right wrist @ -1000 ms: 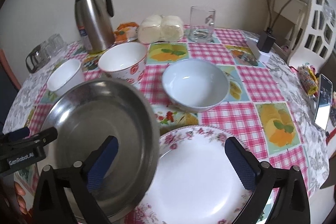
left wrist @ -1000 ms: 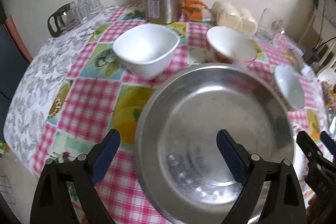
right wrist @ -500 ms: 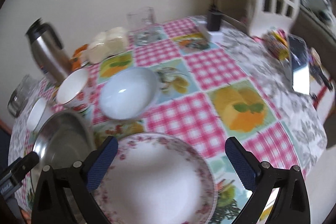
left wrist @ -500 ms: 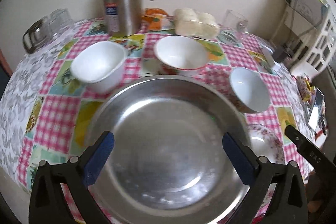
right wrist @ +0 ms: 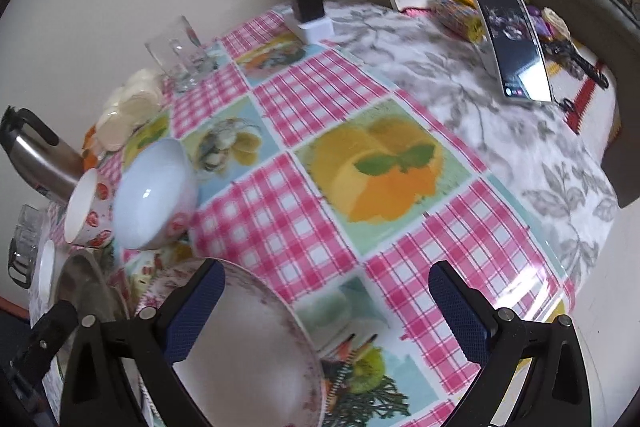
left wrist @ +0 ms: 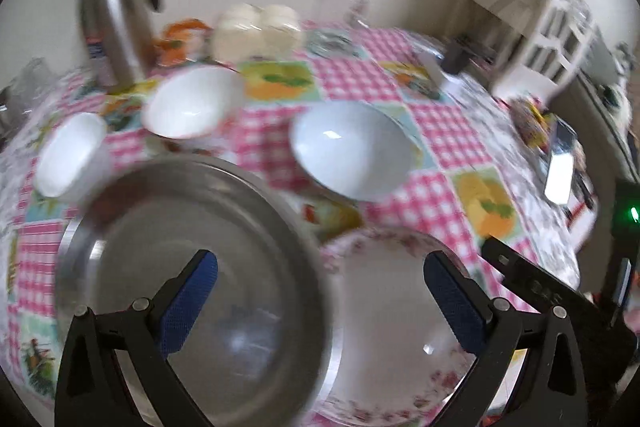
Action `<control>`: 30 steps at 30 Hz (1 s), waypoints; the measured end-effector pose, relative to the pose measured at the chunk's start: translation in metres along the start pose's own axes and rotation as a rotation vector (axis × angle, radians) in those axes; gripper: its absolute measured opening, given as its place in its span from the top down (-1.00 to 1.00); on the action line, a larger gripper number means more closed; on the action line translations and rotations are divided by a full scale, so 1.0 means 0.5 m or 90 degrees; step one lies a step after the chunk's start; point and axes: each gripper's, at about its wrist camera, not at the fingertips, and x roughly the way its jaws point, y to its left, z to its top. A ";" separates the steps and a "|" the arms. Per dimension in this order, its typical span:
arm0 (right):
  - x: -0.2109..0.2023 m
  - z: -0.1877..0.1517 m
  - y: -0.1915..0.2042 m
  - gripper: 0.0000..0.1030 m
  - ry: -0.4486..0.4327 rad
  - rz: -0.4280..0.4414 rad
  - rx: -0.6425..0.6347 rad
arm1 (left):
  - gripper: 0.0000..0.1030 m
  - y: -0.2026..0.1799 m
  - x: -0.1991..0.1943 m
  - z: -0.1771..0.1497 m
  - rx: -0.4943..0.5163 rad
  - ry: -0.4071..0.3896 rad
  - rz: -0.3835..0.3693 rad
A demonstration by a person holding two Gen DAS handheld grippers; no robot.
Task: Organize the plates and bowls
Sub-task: 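Grasp the floral-rimmed round plate rim with the right tool and lift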
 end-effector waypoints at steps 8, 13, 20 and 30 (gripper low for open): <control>0.044 -0.022 0.007 -0.88 0.061 0.003 -0.030 | -0.99 0.006 0.028 -0.014 -0.014 0.060 -0.008; 0.058 -0.035 0.018 -0.39 0.084 0.000 -0.050 | -0.99 0.029 0.020 -0.015 -0.035 0.053 -0.007; 0.060 -0.044 0.031 0.17 0.088 0.018 -0.068 | -0.99 0.022 0.017 -0.010 -0.031 0.044 -0.011; 0.051 -0.014 -0.050 0.21 0.065 -0.025 0.039 | -0.95 -0.025 0.012 -0.002 0.018 0.035 -0.036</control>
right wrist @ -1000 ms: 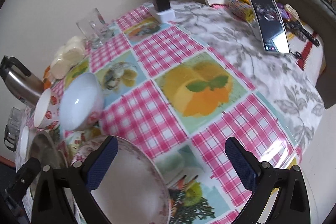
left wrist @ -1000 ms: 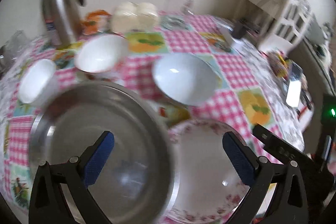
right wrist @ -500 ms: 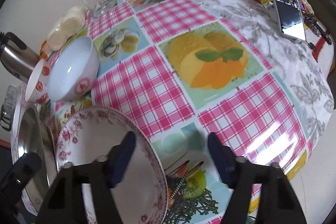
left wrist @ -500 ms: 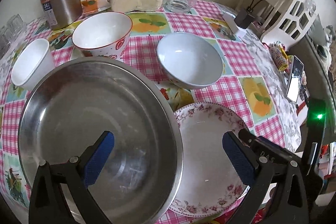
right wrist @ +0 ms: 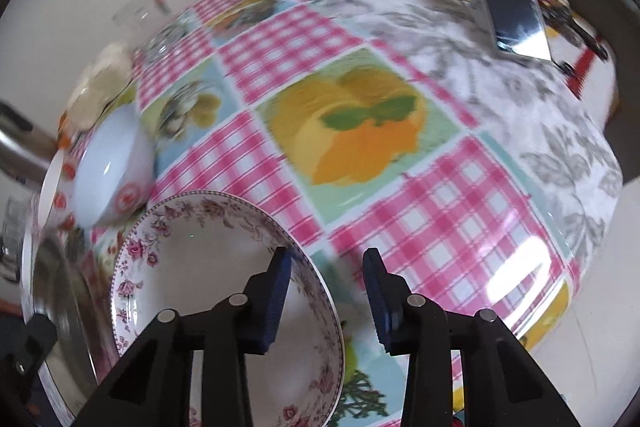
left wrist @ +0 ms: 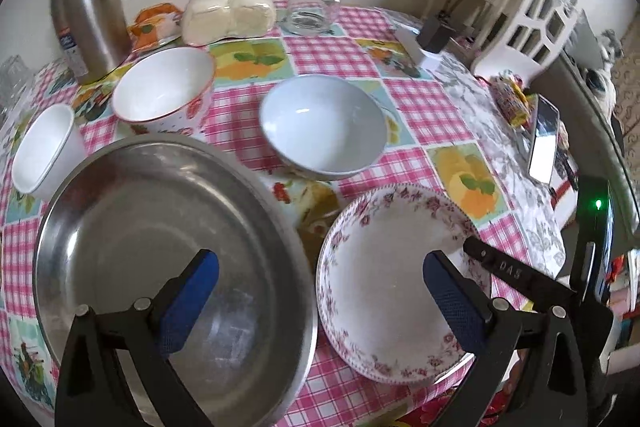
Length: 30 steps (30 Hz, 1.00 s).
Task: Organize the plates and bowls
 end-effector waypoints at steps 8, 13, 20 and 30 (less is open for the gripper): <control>-0.005 0.022 -0.061 0.21 -0.014 -0.017 0.077 | -0.47 -0.079 0.043 0.004 0.072 0.041 -0.026; -0.005 0.032 -0.081 0.21 -0.016 -0.012 0.109 | -0.20 -0.112 0.087 0.007 0.098 0.076 -0.018; -0.010 0.037 -0.099 0.21 -0.023 0.003 0.131 | 0.01 -0.131 0.140 0.011 0.089 0.123 -0.001; -0.006 0.037 -0.099 0.21 -0.016 0.002 0.121 | 0.15 -0.133 0.185 0.005 0.088 0.156 0.007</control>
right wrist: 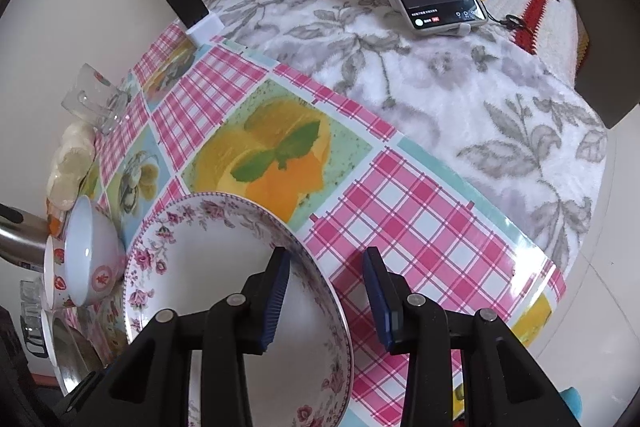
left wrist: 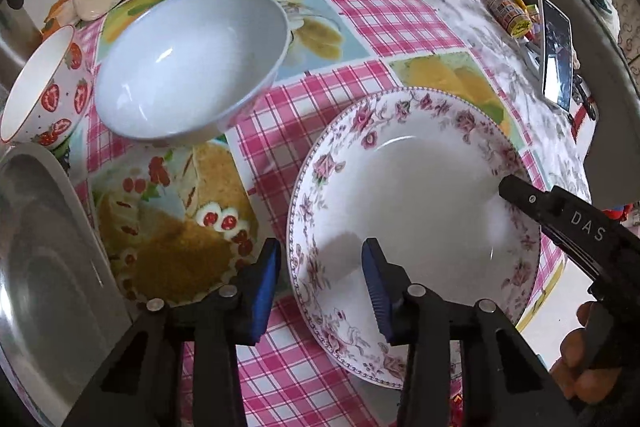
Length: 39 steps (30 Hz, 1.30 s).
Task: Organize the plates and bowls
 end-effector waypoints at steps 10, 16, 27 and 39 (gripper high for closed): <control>0.005 -0.003 0.004 0.44 -0.003 0.036 -0.020 | 0.53 0.029 -0.001 0.006 -0.027 -0.025 -0.041; 0.005 -0.003 0.006 0.49 -0.006 0.043 -0.028 | 0.57 0.034 -0.006 0.003 -0.031 -0.034 -0.047; -0.022 0.004 -0.018 0.70 -0.008 0.084 -0.016 | 0.58 0.052 -0.023 0.006 -0.059 -0.060 -0.102; -0.045 0.005 -0.003 0.74 -0.032 0.084 -0.047 | 0.58 0.053 -0.052 0.016 -0.059 -0.086 -0.115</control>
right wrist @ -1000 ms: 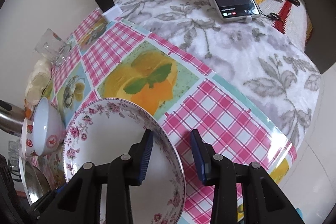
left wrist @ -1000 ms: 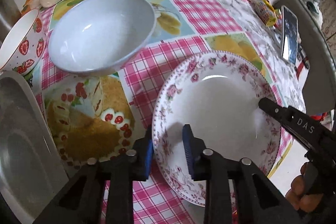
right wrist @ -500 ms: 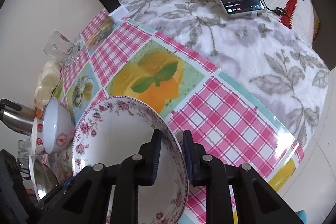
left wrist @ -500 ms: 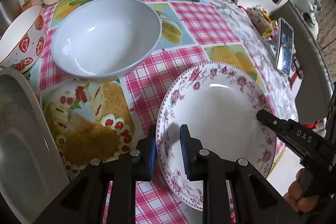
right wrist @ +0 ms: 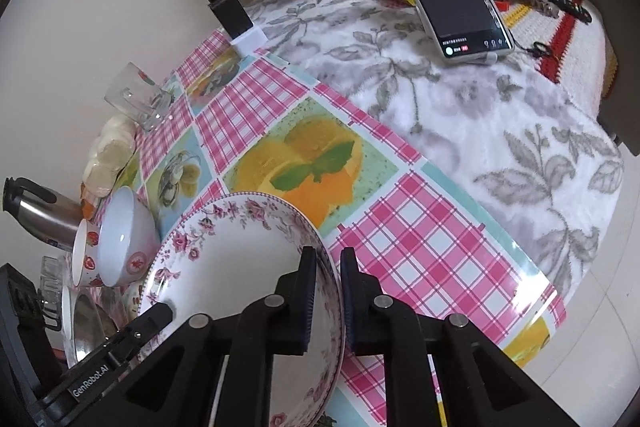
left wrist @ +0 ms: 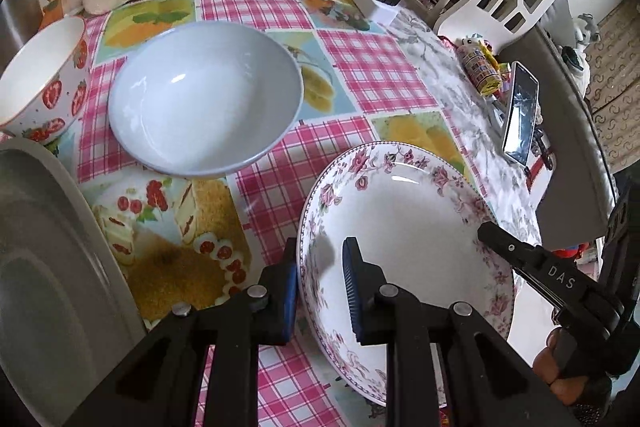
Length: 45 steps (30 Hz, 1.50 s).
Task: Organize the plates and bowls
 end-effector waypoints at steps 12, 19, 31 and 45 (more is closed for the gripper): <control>-0.059 0.010 0.022 0.74 -0.065 0.047 -0.002 | 0.58 -0.008 -0.070 0.016 0.008 -0.054 -0.014; -0.082 0.005 0.065 0.74 -0.104 0.059 -0.040 | 0.58 0.017 -0.118 0.017 -0.011 -0.089 -0.026; -0.076 -0.020 0.125 0.74 -0.100 0.062 -0.074 | 0.58 0.071 -0.154 0.008 -0.032 -0.105 -0.026; -0.088 -0.069 0.246 0.74 -0.120 0.107 -0.136 | 0.58 0.185 -0.234 -0.018 -0.096 -0.138 -0.019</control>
